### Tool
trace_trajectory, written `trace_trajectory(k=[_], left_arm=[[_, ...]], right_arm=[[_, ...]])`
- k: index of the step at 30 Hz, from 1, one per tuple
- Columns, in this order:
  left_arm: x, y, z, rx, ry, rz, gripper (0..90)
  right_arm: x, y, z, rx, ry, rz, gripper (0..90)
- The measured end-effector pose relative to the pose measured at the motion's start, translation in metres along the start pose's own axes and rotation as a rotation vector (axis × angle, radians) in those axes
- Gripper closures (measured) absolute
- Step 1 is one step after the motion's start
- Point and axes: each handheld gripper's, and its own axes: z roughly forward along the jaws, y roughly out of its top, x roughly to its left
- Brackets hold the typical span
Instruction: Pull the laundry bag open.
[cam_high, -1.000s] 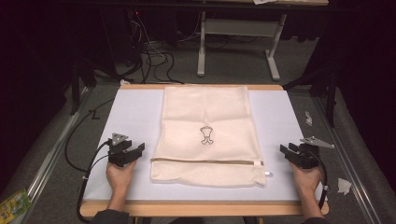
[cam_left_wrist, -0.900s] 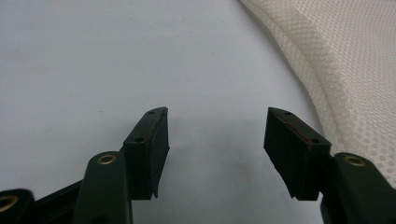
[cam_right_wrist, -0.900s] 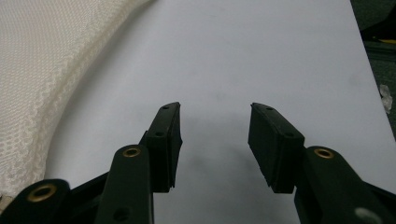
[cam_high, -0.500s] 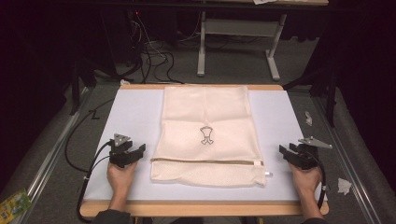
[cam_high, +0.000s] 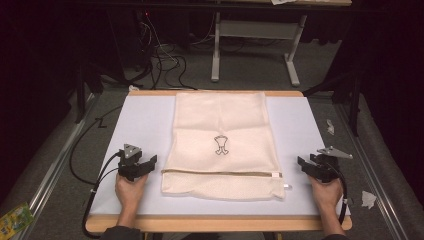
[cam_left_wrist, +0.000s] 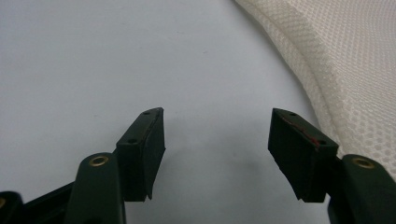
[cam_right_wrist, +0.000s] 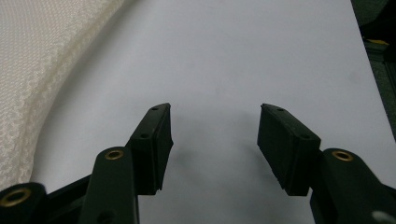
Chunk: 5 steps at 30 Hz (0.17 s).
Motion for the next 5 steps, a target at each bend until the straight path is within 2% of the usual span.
trace_trajectory(k=[5], left_arm=[[0.0001,0.0001,0.0008,-0.001,0.0,-0.006,36.6]], right_arm=[[-0.0018,0.0002,0.0005,0.009,0.008,0.011,42.5]])
